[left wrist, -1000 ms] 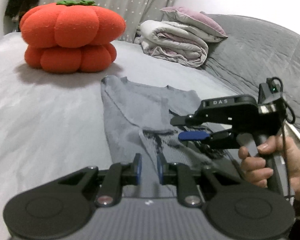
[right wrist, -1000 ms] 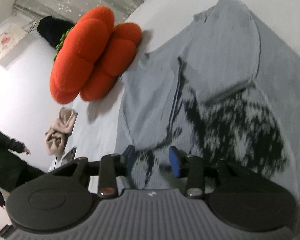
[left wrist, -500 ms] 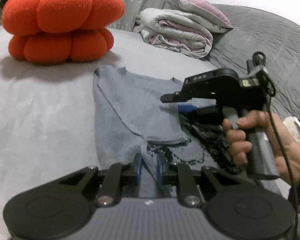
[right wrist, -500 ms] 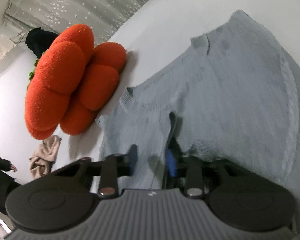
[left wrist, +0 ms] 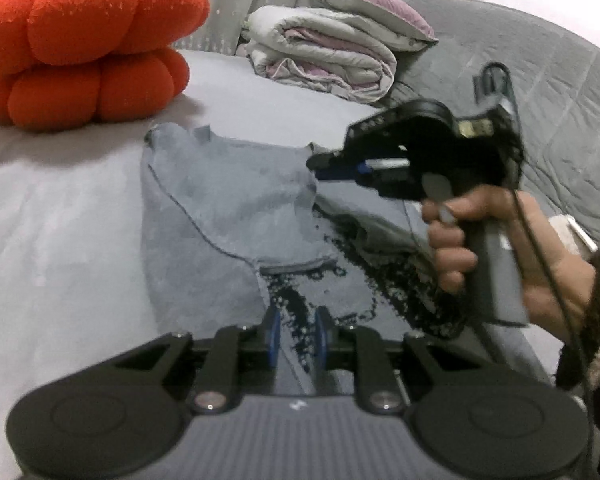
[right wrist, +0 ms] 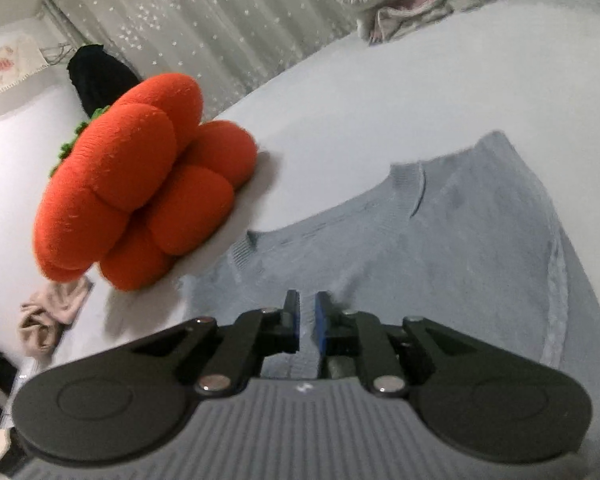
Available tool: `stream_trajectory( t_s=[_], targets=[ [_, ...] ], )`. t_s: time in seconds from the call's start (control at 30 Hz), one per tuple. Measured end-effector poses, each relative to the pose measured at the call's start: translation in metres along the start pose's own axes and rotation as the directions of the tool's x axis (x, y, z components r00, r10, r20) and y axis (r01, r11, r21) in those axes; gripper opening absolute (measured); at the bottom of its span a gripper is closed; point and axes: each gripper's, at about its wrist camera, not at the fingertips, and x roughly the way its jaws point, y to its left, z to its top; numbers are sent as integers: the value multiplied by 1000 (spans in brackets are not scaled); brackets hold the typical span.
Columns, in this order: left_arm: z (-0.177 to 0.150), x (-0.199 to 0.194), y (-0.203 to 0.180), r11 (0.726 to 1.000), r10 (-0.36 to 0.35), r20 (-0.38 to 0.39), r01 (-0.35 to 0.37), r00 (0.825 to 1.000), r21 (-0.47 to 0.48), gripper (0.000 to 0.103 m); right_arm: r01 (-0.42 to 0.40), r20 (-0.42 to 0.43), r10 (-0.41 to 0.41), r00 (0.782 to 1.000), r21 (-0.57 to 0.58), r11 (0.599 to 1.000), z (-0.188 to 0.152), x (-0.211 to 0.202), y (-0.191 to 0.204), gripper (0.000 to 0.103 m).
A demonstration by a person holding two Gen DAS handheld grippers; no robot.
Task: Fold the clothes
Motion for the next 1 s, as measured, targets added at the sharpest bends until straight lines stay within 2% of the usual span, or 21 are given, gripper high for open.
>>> stream_trajectory(
  t_s=[0.03, 0.07, 0.1, 0.17, 0.27, 0.4, 0.43, 0.47, 0.5, 0.63, 0.7, 0.73, 0.8, 0.87, 0.9, 0.93, 0.97, 1.0],
  targets=[
    [1, -2, -1, 1000, 1, 6, -1, 1000, 0, 17, -14, -21, 15, 1000, 10, 1000, -1, -5, -1, 17],
    [1, -3, -1, 1000, 4, 11, -4, 1000, 0, 18, -25, -36, 25, 999, 12, 1000, -2, -8, 0, 23],
    [2, -4, -1, 1000, 10, 15, -10, 1000, 0, 18, -36, -51, 36, 998, 13, 999, -5, -14, 2, 32],
    [3, -4, 0, 1000, 22, 16, -22, 1000, -5, 18, -53, -77, 55, 996, 21, 998, -11, -22, 5, 39],
    [2, -3, 2, 999, 26, 7, -25, 1000, -19, 18, -76, -132, 81, 988, 38, 996, -23, -30, 9, 39],
    [-3, 3, -1, 1000, 13, -22, -13, 1000, -17, 18, -50, -182, 47, 982, -12, 999, -46, -33, 19, 39],
    [-4, 3, -4, 1000, 15, -23, -15, 1000, -4, 18, -42, -200, 34, 979, -36, 998, -52, -32, 22, 36],
    [-5, 4, -7, 1000, 17, -24, -17, 1000, 9, 18, -34, -218, 20, 976, -60, 998, -58, -30, 25, 18],
    [-4, 2, -9, 1000, 17, -17, -17, 1000, 16, 18, -23, -223, 4, 975, -85, 996, -62, -31, 28, 7],
    [0, -6, -9, 1000, 3, 15, -3, 1000, 17, 18, 28, -179, -43, 983, -85, 996, -62, -46, 28, 5],
    [-1, -3, -8, 1000, -2, -5, 2, 1000, 15, 20, 61, -204, -86, 975, -122, 991, -62, -44, 27, 5],
    [-1, -1, -7, 1000, 1, -18, -1, 1000, 18, 20, 53, -215, -80, 973, -129, 990, -62, -43, 27, 6],
    [-4, 0, -6, 1000, 14, -21, -13, 1000, 28, 20, 37, -226, -66, 972, -131, 991, -60, -43, 27, 16],
    [-3, -3, -4, 1000, 16, -5, -16, 1000, 18, 20, 17, -214, -41, 976, -114, 993, -53, -48, 28, 16],
    [-3, -4, -3, 1000, 15, 2, -15, 1000, 10, 20, 8, -199, -30, 979, -111, 994, -48, -49, 29, 20],
    [-3, -5, -2, 1000, 17, 5, -17, 1000, 2, 20, 0, -185, -20, 983, -109, 994, -44, -50, 29, 26],
    [-3, -5, 0, 1000, 20, 7, -20, 1000, -5, 20, 2, -168, -20, 986, -111, 994, -39, -50, 30, 40],
    [-2, -4, 2, 1000, 22, 9, -22, 1000, -13, 20, 6, -147, -23, 989, -113, 994, -33, -48, 30, 43]
  ],
)
